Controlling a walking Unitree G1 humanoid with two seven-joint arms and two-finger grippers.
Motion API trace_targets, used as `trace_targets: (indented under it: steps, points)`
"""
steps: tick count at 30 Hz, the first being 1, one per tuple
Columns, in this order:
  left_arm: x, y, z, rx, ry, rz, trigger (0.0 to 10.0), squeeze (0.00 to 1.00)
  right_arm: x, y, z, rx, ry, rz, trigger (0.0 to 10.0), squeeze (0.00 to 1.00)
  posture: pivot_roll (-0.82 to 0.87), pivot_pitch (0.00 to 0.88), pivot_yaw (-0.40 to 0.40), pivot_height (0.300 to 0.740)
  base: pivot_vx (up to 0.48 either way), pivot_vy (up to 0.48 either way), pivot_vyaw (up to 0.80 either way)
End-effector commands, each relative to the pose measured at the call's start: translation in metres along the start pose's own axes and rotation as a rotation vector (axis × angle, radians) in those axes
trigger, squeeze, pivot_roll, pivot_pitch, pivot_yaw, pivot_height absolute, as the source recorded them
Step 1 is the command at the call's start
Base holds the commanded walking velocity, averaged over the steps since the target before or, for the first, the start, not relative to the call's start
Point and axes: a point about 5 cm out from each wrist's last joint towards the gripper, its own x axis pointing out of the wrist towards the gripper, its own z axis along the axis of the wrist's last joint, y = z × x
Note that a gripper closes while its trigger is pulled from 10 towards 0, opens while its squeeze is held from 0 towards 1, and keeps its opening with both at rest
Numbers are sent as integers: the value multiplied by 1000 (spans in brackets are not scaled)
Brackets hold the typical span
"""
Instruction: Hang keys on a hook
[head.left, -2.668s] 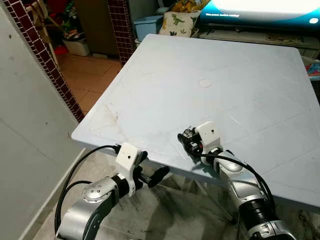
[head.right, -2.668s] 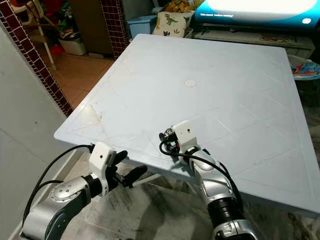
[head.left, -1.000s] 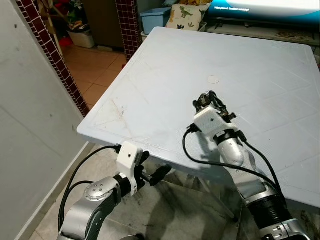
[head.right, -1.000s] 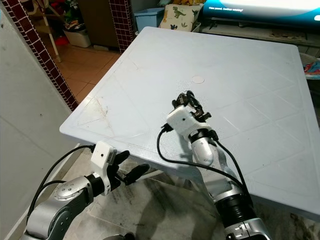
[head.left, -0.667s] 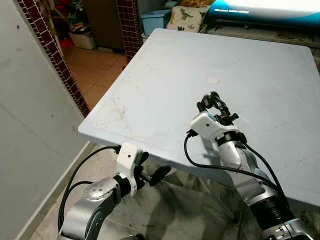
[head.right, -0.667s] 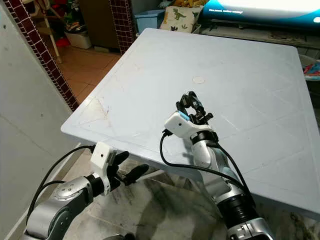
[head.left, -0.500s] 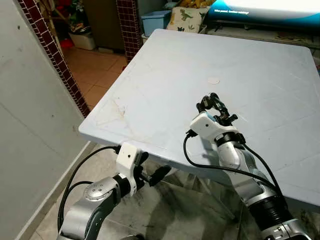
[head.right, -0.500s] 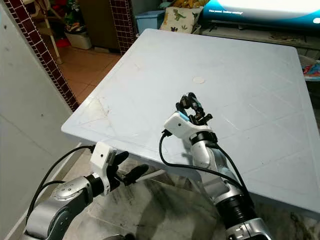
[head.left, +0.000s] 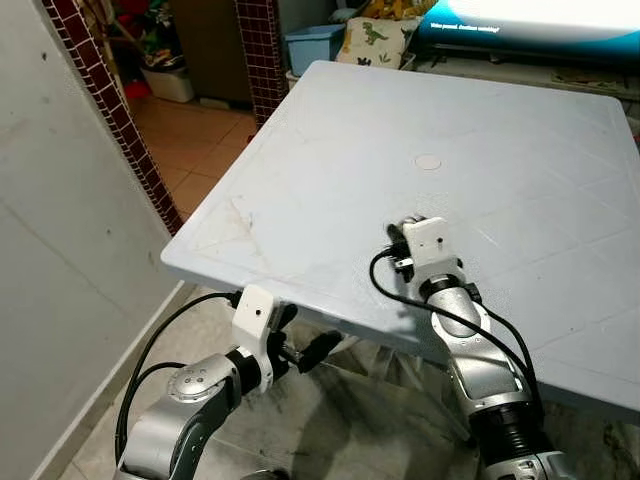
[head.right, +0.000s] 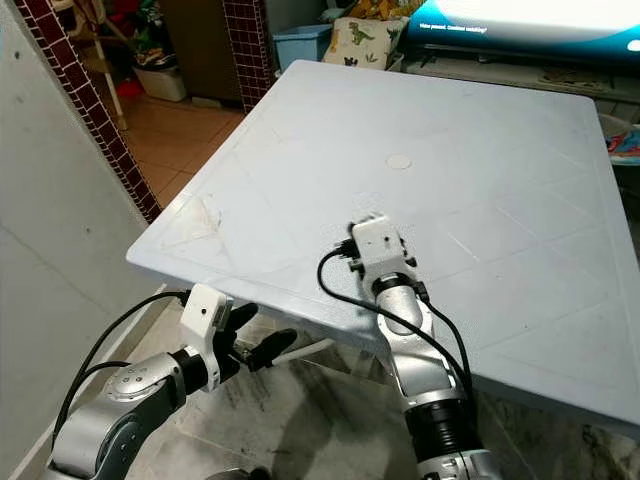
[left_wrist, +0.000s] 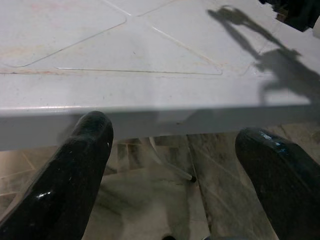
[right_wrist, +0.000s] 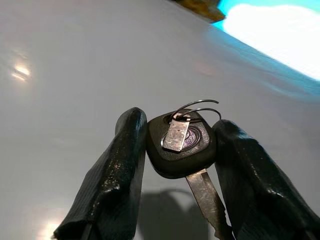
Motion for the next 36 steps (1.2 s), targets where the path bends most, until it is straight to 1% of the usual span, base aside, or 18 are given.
trace_targets:
  steps: [1, 2, 5, 6, 10, 12, 17, 19, 20, 21, 24, 26, 29, 31, 32, 33, 35, 36]
  points:
    - [-1, 4, -1, 5, 7, 17, 10000, 0, -2, -2, 1, -47, -9, -31, 10000, 0, 21, 83, 68, 740, 0, 0, 0]
    - [-1, 4, -1, 4, 7, 17, 10000, 0, -3, -5, 9, -105, -96, -57, 10000, 0, 21, 83, 68, 740, 0, 0, 0]
    - [-1, 4, 0, 4, 7, 15, 10000, 0, -7, -8, 27, -187, -273, -89, 10000, 0, 20, 84, 69, 740, 0, 0, 0]
    - [-1, 4, 0, 4, 7, 14, 10000, 0, -9, -11, 38, -256, -359, -123, 10000, 0, 20, 84, 69, 740, 0, 0, 0]
    - [-1, 4, 0, 4, 7, 15, 10000, 0, -9, -17, 56, -330, -472, -187, 10000, 0, 21, 85, 75, 740, 0, 0, 0]
    - [-1, 5, 0, 5, 8, 16, 10000, 0, -8, -20, 76, -357, -576, -214, 10000, 0, 21, 82, 76, 740, 0, 0, 0]
    - [-1, 5, 0, 9, 9, 16, 10000, 0, -5, -18, 84, -338, -618, -210, 10000, 0, 21, 82, 76, 740, 0, 0, 0]
    - [-1, 5, 0, 11, 9, 17, 10000, 0, -5, -17, 84, -313, -618, -204, 10000, 0, 21, 82, 76, 740, 0, 0, 0]
    - [-2, 5, -1, 11, 9, 19, 10000, 0, -4, -16, 83, -266, -601, -196, 9961, 0, 27, 81, 76, 740, 0, 0, 0]
    - [-2, 5, -1, 11, 9, 19, 10000, 0, -4, -16, 83, -255, -597, -195, 9686, 0, 27, 81, 76, 740, 0, 0, 0]
    - [-2, 5, -1, 11, 10, 19, 10000, 0, -5, -11, 84, -191, -595, -154, 10000, 0, 26, 81, 77, 740, 0, 0, 0]
    - [-2, 5, -1, 11, 11, 18, 10000, 0, -2, -8, 79, -62, -526, -124, 10000, 0, 26, 81, 77, 740, 0, 0, 0]
    - [-2, 5, -1, 11, 11, 17, 10000, 0, 0, -6, 76, 7, -485, -77, 10000, 0, 26, 81, 77, 740, 0, 0, 0]
    - [-1, 5, -1, 11, 11, 17, 10000, 0, 4, -8, 67, 59, -404, -89, 10000, 0, 26, 81, 77, 740, 0, 0, 0]
    - [-1, 5, -1, 11, 11, 17, 10000, 0, 4, -8, 67, 59, -404, -89, 10000, 0, 26, 81, 77, 740, 0, 0, 0]
    - [-1, 5, -1, 11, 11, 17, 10000, 0, 7, -11, 57, 101, -317, -105, 10000, 0, 23, 77, 77, 740, 0, 0, 0]
    - [-1, 5, -1, 11, 11, 17, 10000, 0, 9, -11, 47, 124, -231, -110, 10000, 0, 23, 77, 77, 740, 0, 0, 0]
    - [-1, 5, -1, 10, 12, 17, 10000, 0, 9, -11, 40, 173, -172, -114, 10000, 0, 23, 77, 77, 740, 0, 0, 0]
